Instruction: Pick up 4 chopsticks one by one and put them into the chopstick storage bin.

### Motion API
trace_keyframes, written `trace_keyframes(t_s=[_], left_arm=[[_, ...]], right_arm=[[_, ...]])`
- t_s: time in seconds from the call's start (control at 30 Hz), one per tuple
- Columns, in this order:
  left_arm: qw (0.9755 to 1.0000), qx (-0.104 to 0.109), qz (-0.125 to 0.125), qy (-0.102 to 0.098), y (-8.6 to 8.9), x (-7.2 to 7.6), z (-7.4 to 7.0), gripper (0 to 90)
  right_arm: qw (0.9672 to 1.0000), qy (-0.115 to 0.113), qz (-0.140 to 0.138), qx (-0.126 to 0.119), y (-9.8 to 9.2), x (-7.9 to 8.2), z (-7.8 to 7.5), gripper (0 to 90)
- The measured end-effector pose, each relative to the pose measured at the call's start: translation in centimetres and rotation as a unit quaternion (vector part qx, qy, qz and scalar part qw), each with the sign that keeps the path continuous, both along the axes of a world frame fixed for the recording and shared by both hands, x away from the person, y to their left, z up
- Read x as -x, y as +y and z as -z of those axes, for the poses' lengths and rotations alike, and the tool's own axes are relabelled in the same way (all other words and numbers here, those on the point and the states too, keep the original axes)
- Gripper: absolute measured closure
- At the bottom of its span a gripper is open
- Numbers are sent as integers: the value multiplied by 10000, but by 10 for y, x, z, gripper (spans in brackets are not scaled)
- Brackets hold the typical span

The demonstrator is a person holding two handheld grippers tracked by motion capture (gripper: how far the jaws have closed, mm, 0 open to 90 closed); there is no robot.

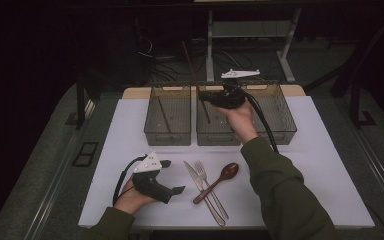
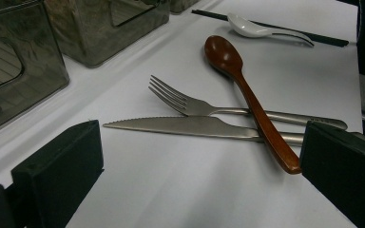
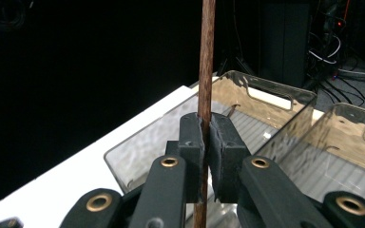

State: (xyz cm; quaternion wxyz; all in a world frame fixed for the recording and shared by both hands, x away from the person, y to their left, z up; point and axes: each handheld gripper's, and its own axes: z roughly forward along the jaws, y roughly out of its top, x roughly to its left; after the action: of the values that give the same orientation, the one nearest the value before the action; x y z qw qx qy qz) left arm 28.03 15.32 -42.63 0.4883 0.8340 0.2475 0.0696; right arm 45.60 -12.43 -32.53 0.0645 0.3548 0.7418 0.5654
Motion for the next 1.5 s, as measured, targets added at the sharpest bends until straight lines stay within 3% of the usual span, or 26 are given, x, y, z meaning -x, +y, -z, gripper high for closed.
trace_keyframes(t_s=[0.23, 0.43, 0.77, 1.2, 1.37, 1.5], left_arm=[[10000, 15, 7, -7, 1, -1, 0, 0], [10000, 45, 24, 4, 1, -2, 0, 0], [10000, 82, 30, 22, 2, -1, -1, 0], [9999, 89, 52, 27, 2, -1, -1, 0], [9999, 83, 58, 24, 2, -1, -1, 0], [9999, 87, 54, 28, 2, -1, -1, 0]], right_arm=[[9998, 139, 109, 49, 27, -12, 11, 834], [9991, 292, 73, 282, 52, -16, 23, 834], [9980, 426, 60, 471, 84, -22, 33, 834], [9902, 830, 31, 1120, 107, -23, 60, 833], [9866, 955, 41, 1323, 109, -24, 62, 828], [9857, 973, -12, 1378, 110, -24, 62, 723]])
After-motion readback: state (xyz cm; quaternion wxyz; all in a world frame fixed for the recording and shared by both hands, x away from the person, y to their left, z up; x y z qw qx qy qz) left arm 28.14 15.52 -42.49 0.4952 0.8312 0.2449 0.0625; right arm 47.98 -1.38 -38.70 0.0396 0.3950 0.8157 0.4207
